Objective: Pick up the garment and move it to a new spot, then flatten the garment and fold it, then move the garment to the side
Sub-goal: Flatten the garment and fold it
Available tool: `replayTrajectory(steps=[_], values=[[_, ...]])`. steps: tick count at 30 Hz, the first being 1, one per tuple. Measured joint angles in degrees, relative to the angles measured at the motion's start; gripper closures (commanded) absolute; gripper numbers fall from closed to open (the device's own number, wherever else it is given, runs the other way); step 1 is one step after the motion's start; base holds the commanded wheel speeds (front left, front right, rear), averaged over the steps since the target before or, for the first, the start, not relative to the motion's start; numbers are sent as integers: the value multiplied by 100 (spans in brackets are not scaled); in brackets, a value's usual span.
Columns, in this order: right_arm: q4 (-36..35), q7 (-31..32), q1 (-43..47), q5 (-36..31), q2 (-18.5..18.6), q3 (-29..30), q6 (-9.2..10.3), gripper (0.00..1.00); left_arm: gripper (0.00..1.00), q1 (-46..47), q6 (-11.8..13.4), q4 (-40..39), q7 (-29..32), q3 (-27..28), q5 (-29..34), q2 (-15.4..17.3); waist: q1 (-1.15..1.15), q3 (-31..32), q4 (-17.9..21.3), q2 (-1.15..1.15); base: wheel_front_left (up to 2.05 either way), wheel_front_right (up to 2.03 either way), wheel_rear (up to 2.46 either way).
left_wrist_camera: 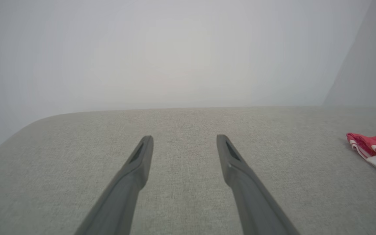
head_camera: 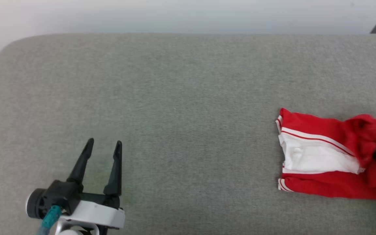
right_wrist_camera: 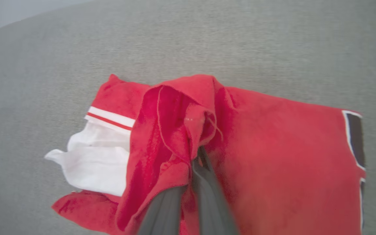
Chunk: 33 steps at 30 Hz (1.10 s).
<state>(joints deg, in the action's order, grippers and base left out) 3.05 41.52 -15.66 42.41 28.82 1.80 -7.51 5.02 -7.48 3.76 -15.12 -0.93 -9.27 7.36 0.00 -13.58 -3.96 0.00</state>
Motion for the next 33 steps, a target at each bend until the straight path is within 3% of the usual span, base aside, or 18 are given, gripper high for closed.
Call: replayTrajectory(steps=[11,26,27,30,33], values=[[-330,1,-196,-166,-463,-935,0,100,0,-39,0,68,0,-135,-125,-59,0,79,-411,0,0,0,0],[745,-775,-403,-435,-577,-1645,0,100,0,64,0,118,0,-155,-134,-148,0,-98,-601,0,0,0,0],[778,-822,-420,-380,-589,-1702,1,86,0,63,0,132,0,-154,-137,-142,0,-92,-580,0,0,0,0],[783,-979,-489,-290,-610,-1870,1,0,0,63,0,160,0,-116,-144,-109,0,-66,-502,0,0,0,0],[676,-1171,-572,-98,-557,-1920,1,0,0,58,0,191,0,-75,-157,-78,0,-20,-408,0,0,0,0]])
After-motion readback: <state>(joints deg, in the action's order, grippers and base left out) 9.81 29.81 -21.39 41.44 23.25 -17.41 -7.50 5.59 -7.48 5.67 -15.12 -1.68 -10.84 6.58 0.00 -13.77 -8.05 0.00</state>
